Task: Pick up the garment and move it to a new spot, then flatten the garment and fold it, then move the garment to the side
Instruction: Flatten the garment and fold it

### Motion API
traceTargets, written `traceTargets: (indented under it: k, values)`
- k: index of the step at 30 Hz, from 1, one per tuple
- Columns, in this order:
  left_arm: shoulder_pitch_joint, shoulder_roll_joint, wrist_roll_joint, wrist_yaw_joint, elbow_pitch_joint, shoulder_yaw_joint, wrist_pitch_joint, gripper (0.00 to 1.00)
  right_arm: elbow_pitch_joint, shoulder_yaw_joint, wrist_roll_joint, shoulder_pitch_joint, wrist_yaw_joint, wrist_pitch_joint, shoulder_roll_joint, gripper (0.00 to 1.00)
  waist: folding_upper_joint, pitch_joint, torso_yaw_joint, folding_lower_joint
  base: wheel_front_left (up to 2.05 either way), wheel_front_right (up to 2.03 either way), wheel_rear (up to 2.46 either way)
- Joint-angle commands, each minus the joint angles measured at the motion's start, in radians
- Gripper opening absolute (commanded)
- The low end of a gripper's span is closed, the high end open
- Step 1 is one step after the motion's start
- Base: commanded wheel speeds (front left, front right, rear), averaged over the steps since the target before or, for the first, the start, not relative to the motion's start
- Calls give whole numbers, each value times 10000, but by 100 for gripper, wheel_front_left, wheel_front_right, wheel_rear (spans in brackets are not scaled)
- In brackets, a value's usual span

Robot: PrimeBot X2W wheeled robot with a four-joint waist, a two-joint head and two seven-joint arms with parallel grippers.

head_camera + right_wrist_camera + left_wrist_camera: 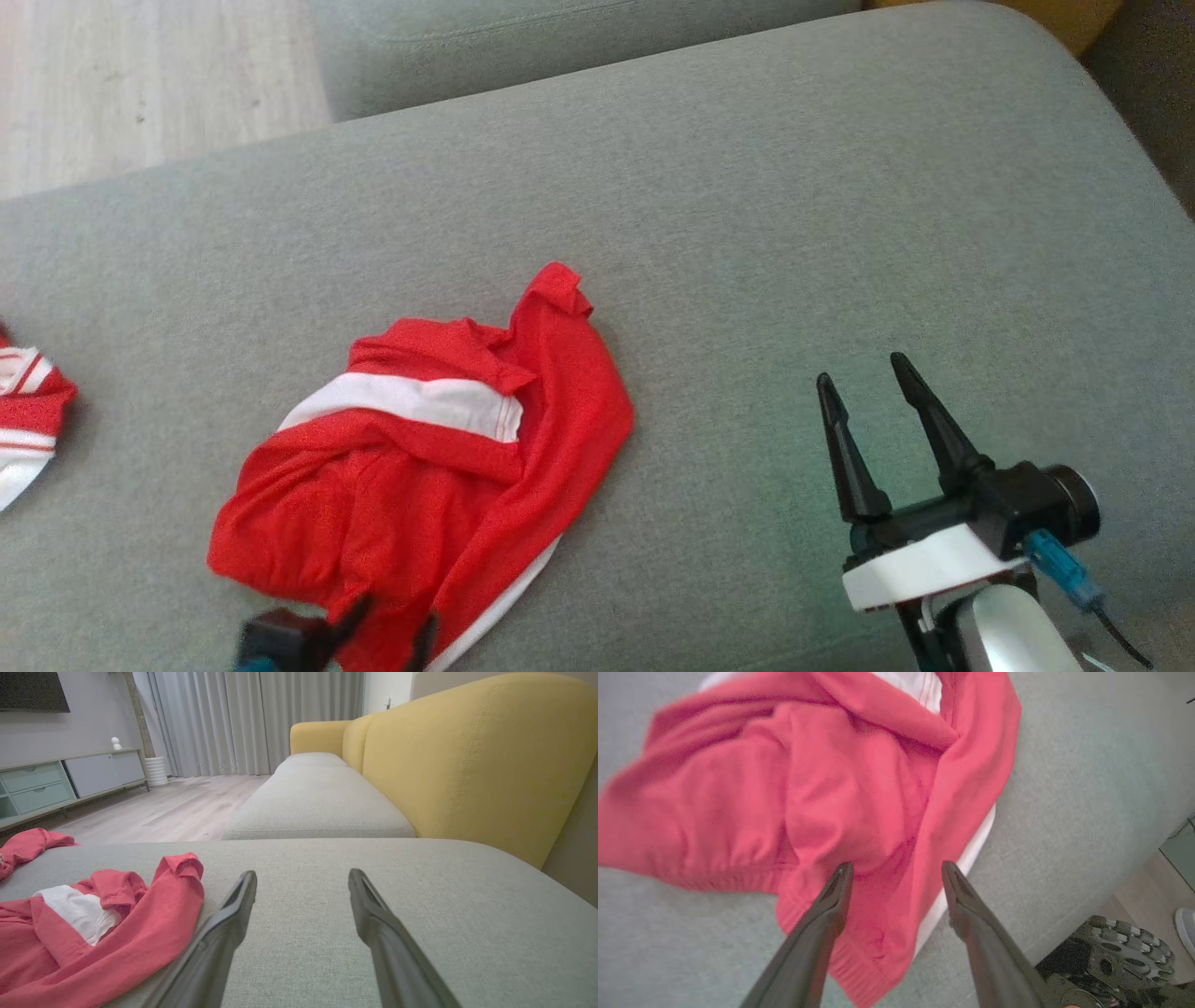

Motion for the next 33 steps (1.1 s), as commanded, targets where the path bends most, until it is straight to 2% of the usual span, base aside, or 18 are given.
traceTargets:
  k: [1, 4, 6, 8, 11, 15, 18, 24, 33]
  values:
    - [-248, 566, 87, 173, -644, 585, -90, 100, -299, 195, -3, -76, -7, -65, -47, 100, 0, -47, -128, 0, 0, 0, 0]
    - [-589, 869, 404, 364, -1702, 796, -22, 100, -312, 182, -15, -62, -7, -65, -47, 100, 0, -22, -259, 0, 0, 0, 0]
    - [-1176, 621, 561, 86, -2252, 610, 183, 100, -327, 169, 11, -100, -7, -65, -47, 100, 0, 31, -309, 0, 0, 0, 0]
    - [-2090, 241, 1120, -206, -2206, 214, 500, 100, -331, 226, 23, -195, -7, -65, -47, 100, 0, 128, -399, 0, 0, 0, 0]
    - [-3502, -999, 1587, -884, -1376, -605, 940, 100, -353, 386, 98, -430, -7, -65, -47, 100, 0, 332, -595, 0, 0, 0, 0]
    - [-5082, -2508, 2169, -1607, 664, -1442, 1217, 100, -445, 668, 213, -767, -7, -65, -47, 100, 0, 670, -1000, 0, 0, 0, 0]
    - [-5910, -3152, 2583, -2020, 2256, -1874, 1251, 100, -530, 781, 335, -915, -7, -65, -47, 100, 0, 868, -1312, 0, 0, 0, 0]
    - [-6700, -3313, 3189, -2082, 4441, -2125, 1308, 100, -640, 631, 494, -893, -7, -65, -47, 100, 0, 1061, -1687, 0, 0, 0, 0]
    - [-6712, -2960, 3143, -2117, 5314, -2141, 1444, 100, -649, 395, 386, -678, -7, -65, -47, 100, 0, 960, -1491, 0, 0, 0, 0]
